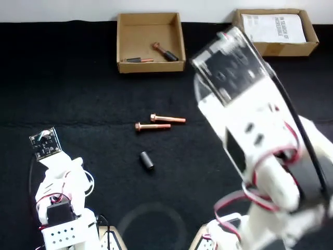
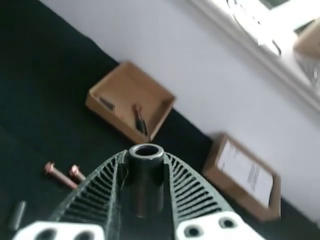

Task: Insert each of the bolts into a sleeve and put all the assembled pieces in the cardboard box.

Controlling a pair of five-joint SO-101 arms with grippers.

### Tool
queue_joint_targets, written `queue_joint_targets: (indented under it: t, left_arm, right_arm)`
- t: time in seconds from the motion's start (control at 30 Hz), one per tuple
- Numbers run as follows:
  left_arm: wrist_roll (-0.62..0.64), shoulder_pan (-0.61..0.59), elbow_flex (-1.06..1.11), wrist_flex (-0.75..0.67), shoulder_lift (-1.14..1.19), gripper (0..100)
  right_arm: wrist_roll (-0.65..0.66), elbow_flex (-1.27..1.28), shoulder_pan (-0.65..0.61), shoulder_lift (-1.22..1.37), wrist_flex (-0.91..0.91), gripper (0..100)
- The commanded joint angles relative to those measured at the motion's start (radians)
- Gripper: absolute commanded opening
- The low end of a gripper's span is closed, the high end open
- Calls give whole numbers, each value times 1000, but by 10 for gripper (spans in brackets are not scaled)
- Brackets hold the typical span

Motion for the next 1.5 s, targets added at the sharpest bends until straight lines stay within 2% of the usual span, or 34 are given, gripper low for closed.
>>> queue_joint_targets:
  t: [0.0, 0.23, 0.4, 0.53, 0.67, 0.93, 1.1, 1.23, 1.47]
  left_arm:
    - [6, 13, 16, 5, -28, 10]
    - [5, 31, -108, 46, -28, 10]
    - [-28, 136, -314, 147, -24, 10]
    - [-31, 186, -478, 155, 91, 10]
    - [-11, 229, -745, 155, 367, 10]
    - [276, 386, -1325, 178, 1043, 10]
    - [488, 498, -1607, 315, 1484, 10]
    - [606, 552, -1825, 411, 1807, 10]
    - [672, 628, -2184, 552, 2246, 10]
  right_arm:
    - [-18, 245, 62, -202, 7, 6]
    - [-87, 639, 174, -481, -15, 6]
    - [-98, 885, 332, -661, -87, 6]
    - [-94, 1084, 403, -808, -140, 6]
    - [-92, 1227, 452, -940, -180, 6]
    - [-92, 1366, 507, -1089, -186, 6]
    - [-92, 1399, 564, -1122, -186, 6]
    - [-92, 1415, 621, -1130, -186, 6]
    - [-92, 1417, 679, -1130, -186, 6]
